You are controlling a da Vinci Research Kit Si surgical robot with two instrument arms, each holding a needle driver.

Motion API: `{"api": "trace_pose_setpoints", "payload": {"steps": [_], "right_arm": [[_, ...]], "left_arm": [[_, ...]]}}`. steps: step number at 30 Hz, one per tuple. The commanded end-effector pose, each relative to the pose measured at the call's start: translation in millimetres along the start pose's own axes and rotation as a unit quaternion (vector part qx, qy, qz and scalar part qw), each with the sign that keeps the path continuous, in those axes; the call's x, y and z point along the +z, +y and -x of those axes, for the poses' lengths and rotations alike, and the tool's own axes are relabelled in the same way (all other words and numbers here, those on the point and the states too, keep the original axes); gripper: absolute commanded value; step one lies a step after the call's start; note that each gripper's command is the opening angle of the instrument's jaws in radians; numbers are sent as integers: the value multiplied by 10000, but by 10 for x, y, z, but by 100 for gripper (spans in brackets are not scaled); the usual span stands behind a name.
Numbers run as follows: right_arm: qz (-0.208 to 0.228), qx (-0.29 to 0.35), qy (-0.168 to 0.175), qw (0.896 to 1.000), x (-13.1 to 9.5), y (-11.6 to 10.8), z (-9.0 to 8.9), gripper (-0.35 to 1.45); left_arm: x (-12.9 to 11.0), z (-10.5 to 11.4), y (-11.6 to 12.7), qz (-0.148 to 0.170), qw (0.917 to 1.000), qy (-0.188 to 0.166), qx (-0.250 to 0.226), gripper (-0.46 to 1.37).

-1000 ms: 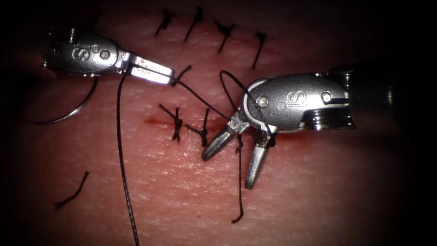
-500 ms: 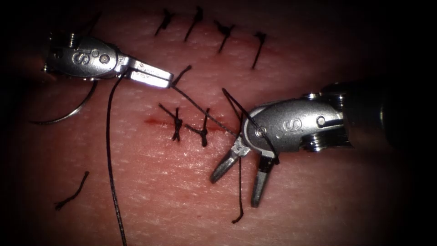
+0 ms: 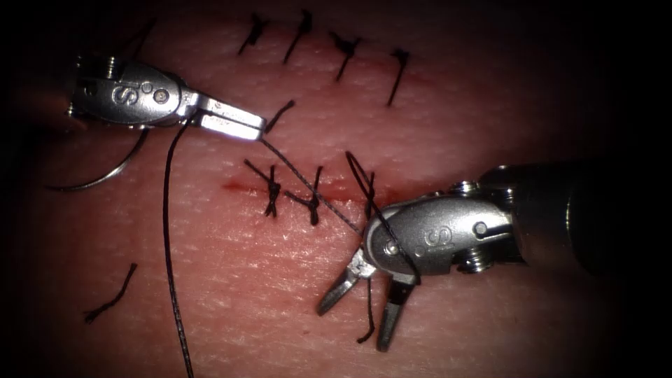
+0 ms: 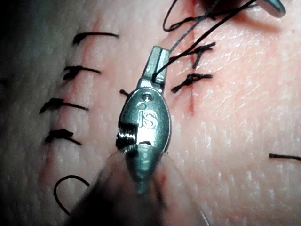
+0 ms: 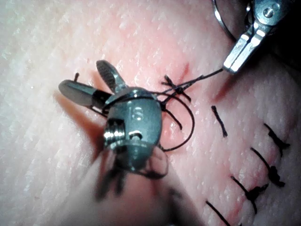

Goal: Wound Closure
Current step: Pickup the short tail with the right tool.

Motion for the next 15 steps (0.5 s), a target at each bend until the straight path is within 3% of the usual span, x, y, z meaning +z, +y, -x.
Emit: {"api": "trace_pose_setpoints", "payload": {"steps": [1,15], "right_arm": [[-17,-5,-7,10000,1,0,0,107],[-26,-63,6,10000,20,-14,7,97]], "left_arm": [[-1,-1,1,25,10000,4,3,-35],[-4,-1,1,23,10000,-1,4,-35]]}}
